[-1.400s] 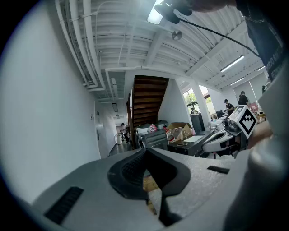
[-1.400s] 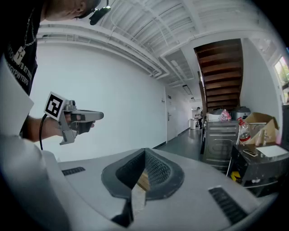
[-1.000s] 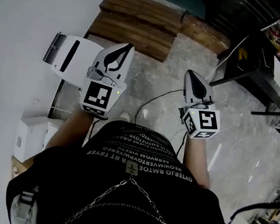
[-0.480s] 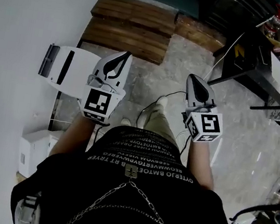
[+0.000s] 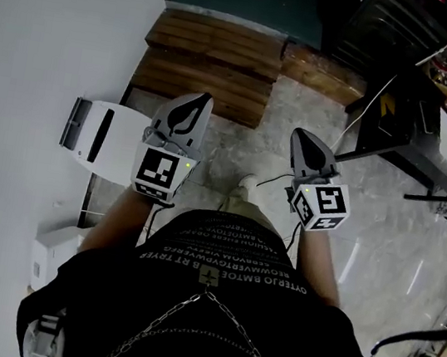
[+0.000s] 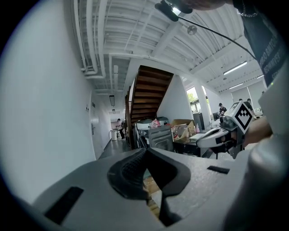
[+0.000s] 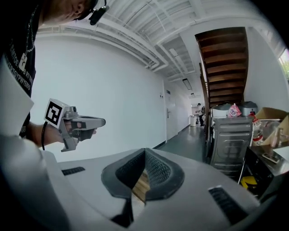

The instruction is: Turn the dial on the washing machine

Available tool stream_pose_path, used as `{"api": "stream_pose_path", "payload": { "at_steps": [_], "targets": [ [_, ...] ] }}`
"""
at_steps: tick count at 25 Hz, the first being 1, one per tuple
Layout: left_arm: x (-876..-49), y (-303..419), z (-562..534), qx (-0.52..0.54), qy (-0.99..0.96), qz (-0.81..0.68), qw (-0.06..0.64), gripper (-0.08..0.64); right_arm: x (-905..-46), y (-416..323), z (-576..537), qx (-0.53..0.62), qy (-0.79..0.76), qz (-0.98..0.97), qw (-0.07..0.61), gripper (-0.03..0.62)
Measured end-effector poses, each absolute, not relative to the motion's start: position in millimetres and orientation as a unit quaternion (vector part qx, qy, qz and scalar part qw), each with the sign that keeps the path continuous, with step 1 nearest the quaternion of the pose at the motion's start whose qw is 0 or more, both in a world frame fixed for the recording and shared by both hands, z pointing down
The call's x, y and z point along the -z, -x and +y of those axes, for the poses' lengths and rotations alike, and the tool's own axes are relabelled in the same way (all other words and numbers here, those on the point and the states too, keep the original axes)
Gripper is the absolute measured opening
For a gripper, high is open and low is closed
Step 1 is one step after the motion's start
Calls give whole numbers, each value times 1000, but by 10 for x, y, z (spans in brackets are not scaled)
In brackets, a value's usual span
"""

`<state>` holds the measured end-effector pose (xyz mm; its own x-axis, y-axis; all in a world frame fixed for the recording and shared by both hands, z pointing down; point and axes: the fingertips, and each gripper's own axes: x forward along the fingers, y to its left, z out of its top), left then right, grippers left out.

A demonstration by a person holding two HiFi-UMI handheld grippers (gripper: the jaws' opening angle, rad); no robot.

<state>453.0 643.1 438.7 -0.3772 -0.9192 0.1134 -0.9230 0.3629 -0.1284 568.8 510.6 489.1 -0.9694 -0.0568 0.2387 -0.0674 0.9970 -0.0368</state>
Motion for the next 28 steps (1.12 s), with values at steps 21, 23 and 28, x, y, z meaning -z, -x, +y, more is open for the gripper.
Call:
{"api": "stream_pose_path", "payload": {
  "at_steps": [21,23,28],
  "targets": [
    [-4441,-3589,4839,-75,-504,-859,56,6,-5174,-4599,3464,-78,53,-986,140,-3],
    [-4454,-3469,4797,-74,-503,-859,55,6,-5223,-4486,3456,-83,57,-984,147,-3],
    [-4578,-3003,4658,-66,-507,-857,62,6,-5324,-4083,3427,-76,61,-982,163,-3]
  ]
}}
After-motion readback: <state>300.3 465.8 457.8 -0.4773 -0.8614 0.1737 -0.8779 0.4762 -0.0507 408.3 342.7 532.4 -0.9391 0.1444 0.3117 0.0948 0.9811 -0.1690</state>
